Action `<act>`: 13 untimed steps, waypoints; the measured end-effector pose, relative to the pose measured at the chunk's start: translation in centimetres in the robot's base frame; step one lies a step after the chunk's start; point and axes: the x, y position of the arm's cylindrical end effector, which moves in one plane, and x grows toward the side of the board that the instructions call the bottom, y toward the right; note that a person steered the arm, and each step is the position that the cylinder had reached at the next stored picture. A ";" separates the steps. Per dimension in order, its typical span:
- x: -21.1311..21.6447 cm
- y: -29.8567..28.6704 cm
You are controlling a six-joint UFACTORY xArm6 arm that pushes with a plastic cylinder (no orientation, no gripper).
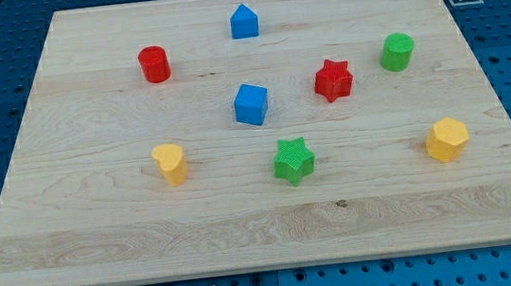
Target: Move the blue triangle to the top of the blue cube
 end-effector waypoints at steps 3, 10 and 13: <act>0.0 0.3; 0.1 0.4; 2.5 -8.2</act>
